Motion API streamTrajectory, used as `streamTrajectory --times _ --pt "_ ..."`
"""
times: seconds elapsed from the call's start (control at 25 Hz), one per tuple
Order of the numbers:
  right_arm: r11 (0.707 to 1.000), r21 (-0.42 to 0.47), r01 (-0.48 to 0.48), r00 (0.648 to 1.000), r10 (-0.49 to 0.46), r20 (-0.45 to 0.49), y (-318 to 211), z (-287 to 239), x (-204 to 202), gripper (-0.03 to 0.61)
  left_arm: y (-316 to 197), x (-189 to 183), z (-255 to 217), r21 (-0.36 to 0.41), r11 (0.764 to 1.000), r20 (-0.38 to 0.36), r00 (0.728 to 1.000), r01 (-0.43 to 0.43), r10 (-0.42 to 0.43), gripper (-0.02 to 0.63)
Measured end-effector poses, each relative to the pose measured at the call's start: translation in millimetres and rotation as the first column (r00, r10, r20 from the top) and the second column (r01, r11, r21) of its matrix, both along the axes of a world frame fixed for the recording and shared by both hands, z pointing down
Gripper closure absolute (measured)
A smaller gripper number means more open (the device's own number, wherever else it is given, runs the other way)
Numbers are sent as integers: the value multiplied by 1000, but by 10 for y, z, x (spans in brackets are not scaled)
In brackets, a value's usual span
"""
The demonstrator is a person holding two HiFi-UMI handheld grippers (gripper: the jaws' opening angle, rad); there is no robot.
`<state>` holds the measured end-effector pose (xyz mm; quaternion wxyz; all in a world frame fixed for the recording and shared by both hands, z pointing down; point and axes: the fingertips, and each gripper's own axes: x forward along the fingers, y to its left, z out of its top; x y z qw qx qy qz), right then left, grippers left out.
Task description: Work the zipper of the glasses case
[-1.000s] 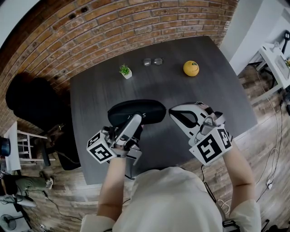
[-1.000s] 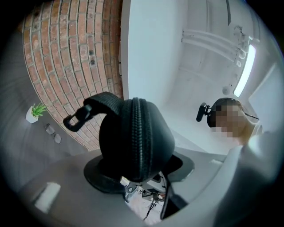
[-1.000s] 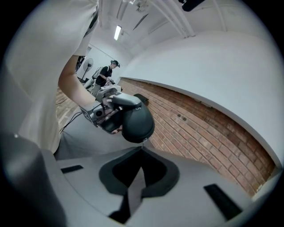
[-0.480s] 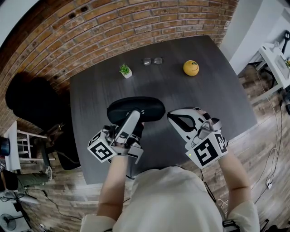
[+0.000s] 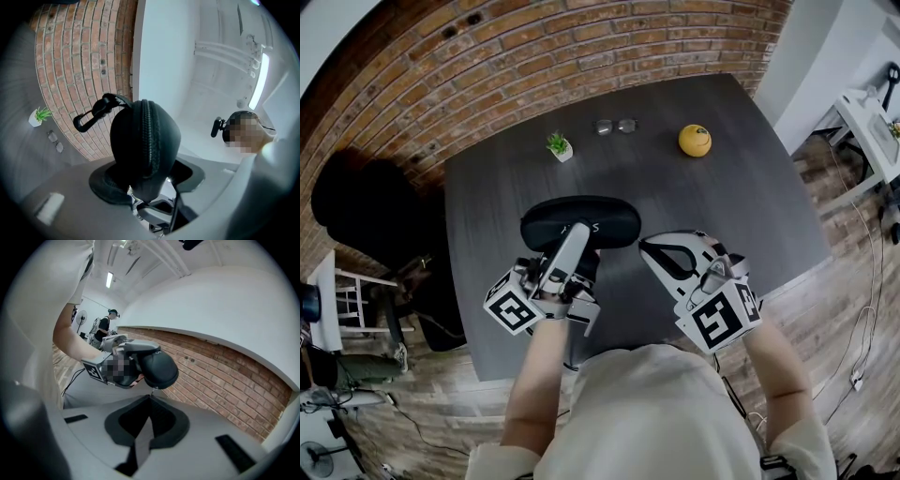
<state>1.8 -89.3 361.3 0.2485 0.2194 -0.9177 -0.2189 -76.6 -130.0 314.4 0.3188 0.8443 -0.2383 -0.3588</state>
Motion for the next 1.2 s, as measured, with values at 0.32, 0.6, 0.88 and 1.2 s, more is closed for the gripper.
streamTrajectory --times 0.32,0.6,0.88,1.2 --pt "1000 -20 10 1000 -9 15 50 42 -101 578 -20 20 -8 -2 1000 -10 1000 11 -11 388" --pt "999 -50 16 999 -14 30 64 101 -180 578 -25 45 -5 4 1000 0 1000 10 -10 388" --pt "997 -71 0 1000 2 26 46 184 -167 578 -33 44 95 -13 1000 49 999 16 -16 383" --pt "979 -186 -79 989 101 111 50 523 -1 451 -120 85 492 -128 992 187 981 -17 41 368"
